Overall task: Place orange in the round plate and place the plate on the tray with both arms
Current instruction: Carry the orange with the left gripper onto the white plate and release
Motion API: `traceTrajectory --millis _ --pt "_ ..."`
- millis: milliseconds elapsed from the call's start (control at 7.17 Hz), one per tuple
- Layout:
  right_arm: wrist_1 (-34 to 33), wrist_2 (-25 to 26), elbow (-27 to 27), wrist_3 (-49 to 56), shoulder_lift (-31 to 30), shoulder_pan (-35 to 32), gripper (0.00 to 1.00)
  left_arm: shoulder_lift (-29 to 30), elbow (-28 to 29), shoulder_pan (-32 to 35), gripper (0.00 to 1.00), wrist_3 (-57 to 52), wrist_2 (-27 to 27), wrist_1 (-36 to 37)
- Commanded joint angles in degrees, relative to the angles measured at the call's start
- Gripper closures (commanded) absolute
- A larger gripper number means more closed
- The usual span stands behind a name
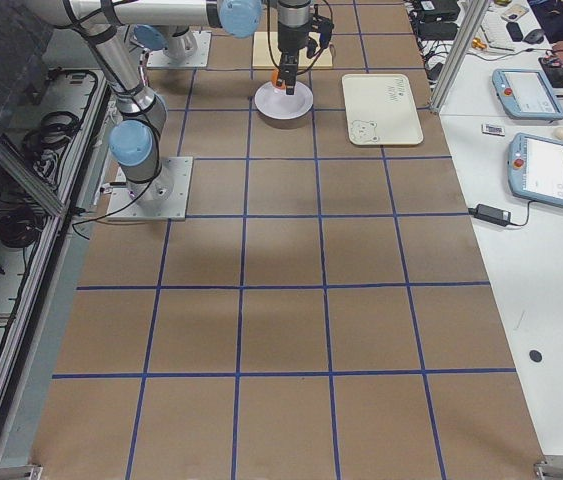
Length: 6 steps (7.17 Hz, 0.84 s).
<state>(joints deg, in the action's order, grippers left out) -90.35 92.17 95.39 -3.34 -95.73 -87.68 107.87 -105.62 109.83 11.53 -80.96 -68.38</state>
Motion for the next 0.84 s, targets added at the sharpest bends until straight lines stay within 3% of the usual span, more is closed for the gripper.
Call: traceTrajectory --millis 0,140,419,698 --pt "-0.2 -0.1 0.1 0.0 0.0 0.1 0.0 2.9 -0.7 2.9 0.82 3.1 1.1 4.2" --pt "-0.2 -0.1 0.1 0.1 0.0 0.1 0.0 4.0 -1.0 3.3 0.68 3.1 0.8 4.3" --pt "-0.4 -0.1 0.1 0.1 0.7 0.2 0.0 4.5 -0.9 3.3 0.0 4.2 0.6 5.8" --pt "-0.3 -0.8 0.1 0.2 1.8 0.7 0.0 2.9 0.0 2.9 0.0 4.7 0.9 7.7"
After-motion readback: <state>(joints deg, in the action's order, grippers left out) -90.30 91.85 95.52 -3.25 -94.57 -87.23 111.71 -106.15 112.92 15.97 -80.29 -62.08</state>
